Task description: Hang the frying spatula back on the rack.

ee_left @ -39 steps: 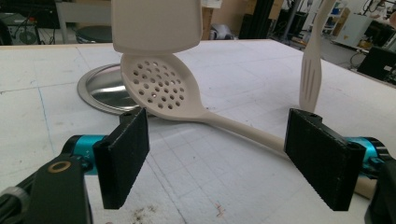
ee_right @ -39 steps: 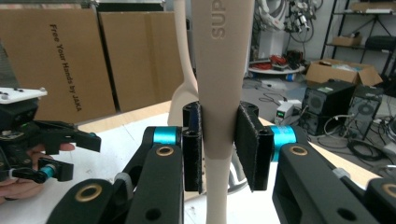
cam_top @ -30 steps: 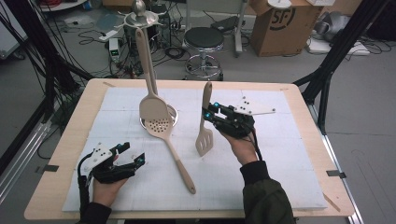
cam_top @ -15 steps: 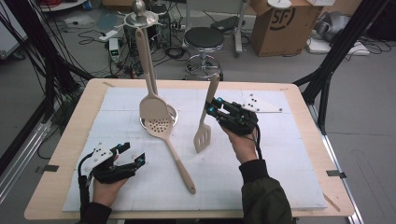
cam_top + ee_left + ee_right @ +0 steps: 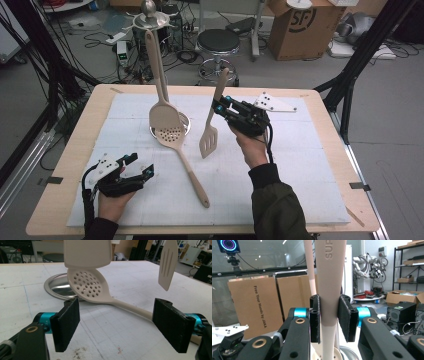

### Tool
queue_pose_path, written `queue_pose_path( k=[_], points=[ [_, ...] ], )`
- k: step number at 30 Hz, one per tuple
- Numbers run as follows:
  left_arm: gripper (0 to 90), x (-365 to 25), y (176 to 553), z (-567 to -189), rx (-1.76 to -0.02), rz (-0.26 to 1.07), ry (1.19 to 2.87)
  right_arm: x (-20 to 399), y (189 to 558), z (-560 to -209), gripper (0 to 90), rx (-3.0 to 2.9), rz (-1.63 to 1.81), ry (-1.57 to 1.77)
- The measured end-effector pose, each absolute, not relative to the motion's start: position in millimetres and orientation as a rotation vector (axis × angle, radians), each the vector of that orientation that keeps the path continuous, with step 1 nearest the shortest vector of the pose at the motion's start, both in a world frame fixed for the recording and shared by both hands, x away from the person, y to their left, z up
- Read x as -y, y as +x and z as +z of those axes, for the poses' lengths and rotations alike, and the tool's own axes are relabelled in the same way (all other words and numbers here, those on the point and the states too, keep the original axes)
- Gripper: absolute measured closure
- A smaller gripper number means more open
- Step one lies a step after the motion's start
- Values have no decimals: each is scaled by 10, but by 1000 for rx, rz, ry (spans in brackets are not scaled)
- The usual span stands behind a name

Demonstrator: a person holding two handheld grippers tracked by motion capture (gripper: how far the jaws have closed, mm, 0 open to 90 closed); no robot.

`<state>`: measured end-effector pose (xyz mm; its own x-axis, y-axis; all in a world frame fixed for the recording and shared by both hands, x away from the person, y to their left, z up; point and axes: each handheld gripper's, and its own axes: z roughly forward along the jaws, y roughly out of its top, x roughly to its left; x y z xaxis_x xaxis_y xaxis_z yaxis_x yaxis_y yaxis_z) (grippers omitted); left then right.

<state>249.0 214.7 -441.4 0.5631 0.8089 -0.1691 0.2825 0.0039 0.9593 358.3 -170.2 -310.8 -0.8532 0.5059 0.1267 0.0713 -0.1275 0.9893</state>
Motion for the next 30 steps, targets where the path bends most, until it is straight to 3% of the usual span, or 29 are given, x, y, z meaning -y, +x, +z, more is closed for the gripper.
queue_pose_path(
  k=[30],
  points=[
    [229,-2277,2337,-4431,-977,551,1558,1277,3968,-2717,732,-1874,2089,638]
  ],
)
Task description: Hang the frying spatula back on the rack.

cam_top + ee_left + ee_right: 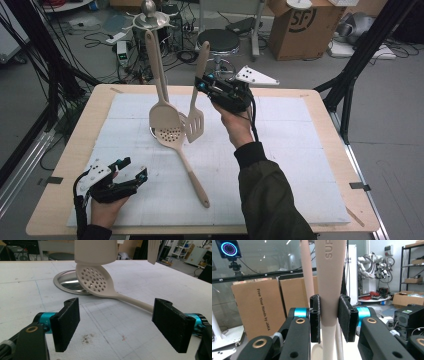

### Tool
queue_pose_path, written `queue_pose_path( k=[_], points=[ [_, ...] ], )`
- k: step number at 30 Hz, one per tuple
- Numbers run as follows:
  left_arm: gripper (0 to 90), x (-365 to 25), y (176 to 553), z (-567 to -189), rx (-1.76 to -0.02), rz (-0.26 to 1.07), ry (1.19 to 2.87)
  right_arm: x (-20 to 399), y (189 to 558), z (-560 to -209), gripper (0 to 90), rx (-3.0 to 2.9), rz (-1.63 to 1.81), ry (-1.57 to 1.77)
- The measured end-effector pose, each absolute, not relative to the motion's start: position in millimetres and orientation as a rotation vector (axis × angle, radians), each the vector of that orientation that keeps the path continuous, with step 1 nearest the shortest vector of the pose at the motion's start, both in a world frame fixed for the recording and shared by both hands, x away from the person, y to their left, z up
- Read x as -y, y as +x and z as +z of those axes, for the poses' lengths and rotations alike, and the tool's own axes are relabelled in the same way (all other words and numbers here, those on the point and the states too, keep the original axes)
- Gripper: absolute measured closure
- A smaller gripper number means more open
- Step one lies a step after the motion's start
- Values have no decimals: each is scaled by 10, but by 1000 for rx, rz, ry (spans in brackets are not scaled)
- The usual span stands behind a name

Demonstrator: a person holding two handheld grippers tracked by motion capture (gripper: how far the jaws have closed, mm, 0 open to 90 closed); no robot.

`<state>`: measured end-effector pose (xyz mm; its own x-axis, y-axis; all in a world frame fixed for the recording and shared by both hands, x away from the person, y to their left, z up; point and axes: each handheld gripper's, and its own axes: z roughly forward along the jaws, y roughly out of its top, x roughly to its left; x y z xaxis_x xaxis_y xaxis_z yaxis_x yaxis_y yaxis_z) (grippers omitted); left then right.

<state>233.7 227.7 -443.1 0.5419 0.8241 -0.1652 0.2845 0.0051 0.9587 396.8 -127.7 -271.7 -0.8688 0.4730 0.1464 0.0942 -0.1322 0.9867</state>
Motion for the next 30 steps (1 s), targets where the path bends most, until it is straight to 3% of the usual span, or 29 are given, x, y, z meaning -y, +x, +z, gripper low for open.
queue_pose_path(
  k=[30],
  points=[
    [229,-2278,2324,-4446,-975,557,1573,1019,4360,-2541,732,-1992,1954,604]
  ],
)
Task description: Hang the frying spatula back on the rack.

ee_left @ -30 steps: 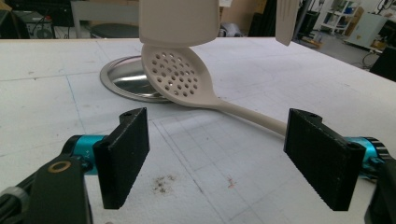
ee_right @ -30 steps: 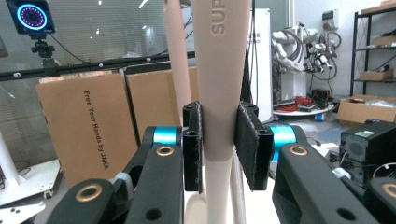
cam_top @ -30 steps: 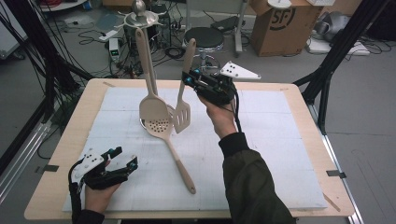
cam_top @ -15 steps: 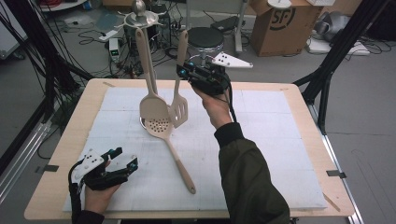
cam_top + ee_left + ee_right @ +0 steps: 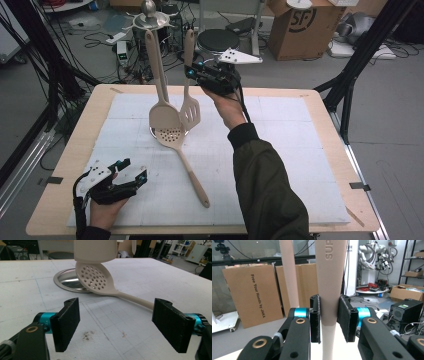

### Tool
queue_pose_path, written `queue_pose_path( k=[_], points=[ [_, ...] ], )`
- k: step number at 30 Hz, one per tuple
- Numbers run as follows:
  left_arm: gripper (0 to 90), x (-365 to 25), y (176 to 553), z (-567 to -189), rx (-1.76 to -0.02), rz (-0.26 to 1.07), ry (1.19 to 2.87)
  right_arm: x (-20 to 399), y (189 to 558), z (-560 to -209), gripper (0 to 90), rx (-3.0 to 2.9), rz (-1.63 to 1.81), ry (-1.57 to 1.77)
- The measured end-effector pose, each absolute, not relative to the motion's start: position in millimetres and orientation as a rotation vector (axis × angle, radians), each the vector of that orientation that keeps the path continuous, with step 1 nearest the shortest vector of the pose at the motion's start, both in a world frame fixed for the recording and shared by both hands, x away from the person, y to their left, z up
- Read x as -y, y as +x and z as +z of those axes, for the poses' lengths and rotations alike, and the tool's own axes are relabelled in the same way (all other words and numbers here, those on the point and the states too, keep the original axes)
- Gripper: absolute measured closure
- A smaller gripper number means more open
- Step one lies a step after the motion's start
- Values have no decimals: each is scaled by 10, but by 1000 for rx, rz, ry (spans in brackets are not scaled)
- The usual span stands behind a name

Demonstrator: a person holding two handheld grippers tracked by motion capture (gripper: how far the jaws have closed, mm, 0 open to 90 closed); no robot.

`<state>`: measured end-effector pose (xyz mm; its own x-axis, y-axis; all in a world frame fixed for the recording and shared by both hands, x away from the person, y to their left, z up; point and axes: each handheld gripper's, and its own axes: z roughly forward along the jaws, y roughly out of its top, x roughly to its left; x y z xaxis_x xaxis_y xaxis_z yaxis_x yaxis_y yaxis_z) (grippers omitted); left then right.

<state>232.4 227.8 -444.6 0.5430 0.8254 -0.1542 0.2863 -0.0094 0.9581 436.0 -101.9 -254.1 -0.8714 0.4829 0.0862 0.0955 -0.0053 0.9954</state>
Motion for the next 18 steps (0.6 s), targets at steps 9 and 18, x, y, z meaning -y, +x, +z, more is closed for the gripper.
queue_pose_path(
  k=[9,18],
  points=[
    [229,-2246,2347,-4448,-965,553,1575,932,4432,-2474,732,-2028,1935,582],
    [229,-2261,2348,-4448,-965,554,1573,894,4476,-2463,732,-2047,1911,569]
  ],
)
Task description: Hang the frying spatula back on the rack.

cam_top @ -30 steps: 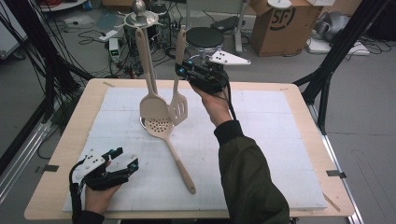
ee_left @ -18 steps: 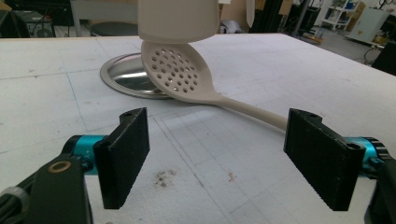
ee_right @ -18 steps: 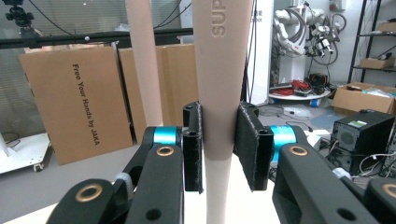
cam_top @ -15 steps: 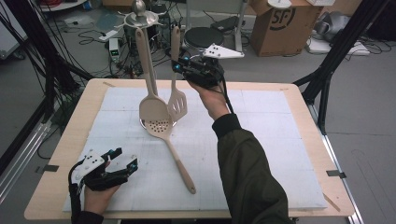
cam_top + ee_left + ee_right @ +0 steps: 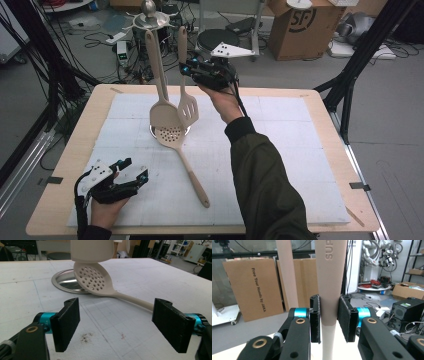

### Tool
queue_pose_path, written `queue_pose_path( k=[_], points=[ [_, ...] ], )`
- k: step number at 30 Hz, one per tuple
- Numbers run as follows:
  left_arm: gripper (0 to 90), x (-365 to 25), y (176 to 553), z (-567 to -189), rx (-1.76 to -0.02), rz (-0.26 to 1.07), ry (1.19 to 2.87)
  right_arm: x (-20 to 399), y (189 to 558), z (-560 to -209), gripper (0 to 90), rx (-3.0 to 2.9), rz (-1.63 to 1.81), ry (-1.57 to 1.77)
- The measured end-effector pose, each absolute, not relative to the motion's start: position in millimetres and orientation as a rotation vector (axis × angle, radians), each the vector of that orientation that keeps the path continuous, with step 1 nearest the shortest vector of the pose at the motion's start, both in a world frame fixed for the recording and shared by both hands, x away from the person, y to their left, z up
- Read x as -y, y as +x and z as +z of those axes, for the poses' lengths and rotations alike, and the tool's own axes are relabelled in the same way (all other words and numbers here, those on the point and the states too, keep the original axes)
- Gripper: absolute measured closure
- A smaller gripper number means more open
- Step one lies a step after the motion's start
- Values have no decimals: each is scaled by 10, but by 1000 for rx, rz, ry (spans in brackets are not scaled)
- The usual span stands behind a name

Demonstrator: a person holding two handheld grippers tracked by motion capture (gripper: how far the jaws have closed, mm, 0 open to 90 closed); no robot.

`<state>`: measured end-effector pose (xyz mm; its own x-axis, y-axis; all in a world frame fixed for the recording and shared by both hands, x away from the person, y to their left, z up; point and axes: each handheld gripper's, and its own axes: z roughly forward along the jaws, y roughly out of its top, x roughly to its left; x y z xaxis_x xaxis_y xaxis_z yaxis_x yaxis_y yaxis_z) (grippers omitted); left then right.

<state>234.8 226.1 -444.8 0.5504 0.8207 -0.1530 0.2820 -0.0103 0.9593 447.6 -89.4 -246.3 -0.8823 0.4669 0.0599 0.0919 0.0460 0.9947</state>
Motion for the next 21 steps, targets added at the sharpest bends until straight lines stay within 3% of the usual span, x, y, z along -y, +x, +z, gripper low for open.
queue_pose_path(
  k=[21],
  points=[
    [229,-2252,2351,-4450,-963,553,1579,831,4543,-2392,732,-2089,1961,555]
  ],
)
